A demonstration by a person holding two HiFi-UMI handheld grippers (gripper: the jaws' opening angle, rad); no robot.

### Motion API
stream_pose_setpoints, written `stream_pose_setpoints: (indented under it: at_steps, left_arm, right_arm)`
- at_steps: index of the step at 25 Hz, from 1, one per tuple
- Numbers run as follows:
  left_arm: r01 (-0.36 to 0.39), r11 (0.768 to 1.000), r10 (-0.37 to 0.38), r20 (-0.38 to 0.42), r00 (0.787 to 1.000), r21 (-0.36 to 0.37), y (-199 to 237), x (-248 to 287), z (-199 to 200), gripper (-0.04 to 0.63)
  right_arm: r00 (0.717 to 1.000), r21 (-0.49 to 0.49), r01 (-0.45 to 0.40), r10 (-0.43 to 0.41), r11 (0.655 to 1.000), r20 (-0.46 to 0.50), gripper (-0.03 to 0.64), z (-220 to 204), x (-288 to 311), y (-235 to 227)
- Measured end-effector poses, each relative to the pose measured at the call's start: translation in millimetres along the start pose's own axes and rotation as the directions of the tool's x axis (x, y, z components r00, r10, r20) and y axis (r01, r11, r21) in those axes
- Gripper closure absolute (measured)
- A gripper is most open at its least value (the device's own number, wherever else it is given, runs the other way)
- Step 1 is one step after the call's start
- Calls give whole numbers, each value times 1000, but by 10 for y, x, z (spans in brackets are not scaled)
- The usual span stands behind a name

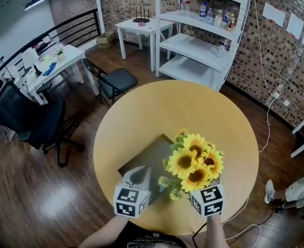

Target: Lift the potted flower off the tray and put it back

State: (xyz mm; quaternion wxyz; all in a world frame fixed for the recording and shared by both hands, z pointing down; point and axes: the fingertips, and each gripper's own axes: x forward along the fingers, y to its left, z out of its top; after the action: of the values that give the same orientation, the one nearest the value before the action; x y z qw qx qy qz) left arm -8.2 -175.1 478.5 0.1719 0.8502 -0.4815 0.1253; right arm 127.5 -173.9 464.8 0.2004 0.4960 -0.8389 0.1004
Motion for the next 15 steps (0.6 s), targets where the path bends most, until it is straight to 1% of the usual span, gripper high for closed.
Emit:
stream_pose_setpoints:
  at_steps: [5, 8, 15]
  left_arm:
    - [12, 1000, -12, 0, 1000, 9, -17, -59, -22, 592]
    - [26, 1000, -26, 4, 1000, -8, -3, -95, -39, 592]
    - [20, 1000, -20, 9, 1000, -25, 42, -135, 2, 592]
  right_arm:
    - [1000, -12, -2, 2, 1000, 0, 104, 5, 6, 69]
    - [1000, -17, -5, 5, 1000, 2, 104, -14, 43, 137]
    - [1000, -29, -17, 17, 999, -7, 104, -12, 166, 177]
